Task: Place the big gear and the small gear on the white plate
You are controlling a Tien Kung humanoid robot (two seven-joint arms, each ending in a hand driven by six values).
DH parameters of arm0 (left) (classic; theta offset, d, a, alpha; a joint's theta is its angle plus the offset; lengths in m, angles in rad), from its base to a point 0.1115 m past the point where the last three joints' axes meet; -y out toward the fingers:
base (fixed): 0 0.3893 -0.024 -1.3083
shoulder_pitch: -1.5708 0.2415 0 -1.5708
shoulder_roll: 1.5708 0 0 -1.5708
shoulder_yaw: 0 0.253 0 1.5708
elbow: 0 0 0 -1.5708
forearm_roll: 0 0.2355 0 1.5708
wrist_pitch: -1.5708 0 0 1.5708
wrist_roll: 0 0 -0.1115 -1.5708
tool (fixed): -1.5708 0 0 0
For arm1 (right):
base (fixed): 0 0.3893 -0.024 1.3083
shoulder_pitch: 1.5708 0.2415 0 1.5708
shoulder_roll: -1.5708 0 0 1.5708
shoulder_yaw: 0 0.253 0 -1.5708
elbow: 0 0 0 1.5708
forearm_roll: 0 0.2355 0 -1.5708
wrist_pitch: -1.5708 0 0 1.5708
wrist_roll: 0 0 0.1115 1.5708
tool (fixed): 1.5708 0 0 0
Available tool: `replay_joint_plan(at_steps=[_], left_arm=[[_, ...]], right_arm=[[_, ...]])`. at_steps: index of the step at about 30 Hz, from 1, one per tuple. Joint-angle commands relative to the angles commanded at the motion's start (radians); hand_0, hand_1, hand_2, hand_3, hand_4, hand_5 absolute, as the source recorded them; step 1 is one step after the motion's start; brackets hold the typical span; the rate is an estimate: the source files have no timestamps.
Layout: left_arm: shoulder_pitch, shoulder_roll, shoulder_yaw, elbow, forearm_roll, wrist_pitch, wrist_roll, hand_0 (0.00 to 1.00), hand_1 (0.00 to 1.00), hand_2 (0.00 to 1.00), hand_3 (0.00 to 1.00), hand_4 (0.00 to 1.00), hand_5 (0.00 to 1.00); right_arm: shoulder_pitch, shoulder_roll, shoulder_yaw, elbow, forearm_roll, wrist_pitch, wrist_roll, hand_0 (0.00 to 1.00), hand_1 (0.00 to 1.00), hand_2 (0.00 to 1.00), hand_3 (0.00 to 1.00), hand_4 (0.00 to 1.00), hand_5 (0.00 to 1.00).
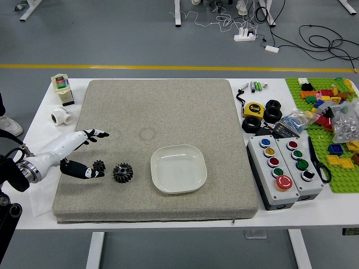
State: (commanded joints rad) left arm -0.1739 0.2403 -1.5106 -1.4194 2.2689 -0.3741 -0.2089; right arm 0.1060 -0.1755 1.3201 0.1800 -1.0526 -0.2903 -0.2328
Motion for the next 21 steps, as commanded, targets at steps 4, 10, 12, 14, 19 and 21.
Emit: replay_joint_plan(at_steps=[4, 10, 12, 14, 19, 21], left_arm=[[-0.011, 0.009, 0.023, 0.021, 0.000, 0.020, -0.002, 0.617, 0.704, 0.804, 0.822, 0.912, 0.054], [-0.025, 0.017, 0.063, 0.048, 0.000, 0.029, -0.002, 0.587, 0.686, 0.777, 0.813, 0.882, 0.033], [-0.025, 0.018, 0.070, 0.054, 0.000, 0.025, -0.001, 0.587, 0.686, 0.777, 0.813, 0.882, 0.033], [-0.024, 0.019, 0.075, 0.059, 0.000, 0.022, -0.001, 0.570, 0.686, 0.774, 0.809, 0.865, 0.022], [-0.026, 0.022, 0.089, 0.078, 0.000, 0.023, 0.000, 0.570, 0.686, 0.774, 0.809, 0.865, 0.022], [-0.027, 0.021, 0.092, 0.087, 0.000, 0.031, 0.002, 0.521, 0.660, 0.743, 0.772, 0.789, 0.002]], right_arm=[[0.001, 0.000, -0.001, 0.000, 0.002, 0.000, 0.000, 0.607, 0.612, 0.703, 0.572, 0.772, 0.720], [0.003, 0.000, -0.002, 0.000, 0.001, 0.000, -0.001, 0.608, 0.612, 0.703, 0.571, 0.771, 0.720], [0.003, 0.000, -0.003, 0.000, 0.001, 0.000, -0.001, 0.608, 0.612, 0.703, 0.571, 0.771, 0.720], [0.004, 0.000, -0.003, 0.000, 0.001, 0.000, -0.002, 0.608, 0.612, 0.703, 0.572, 0.771, 0.720], [0.003, 0.000, -0.004, 0.000, 0.001, 0.000, -0.002, 0.608, 0.612, 0.703, 0.572, 0.771, 0.720], [0.003, 0.000, -0.004, 0.000, 0.001, 0.000, -0.002, 0.609, 0.612, 0.703, 0.572, 0.771, 0.720]])
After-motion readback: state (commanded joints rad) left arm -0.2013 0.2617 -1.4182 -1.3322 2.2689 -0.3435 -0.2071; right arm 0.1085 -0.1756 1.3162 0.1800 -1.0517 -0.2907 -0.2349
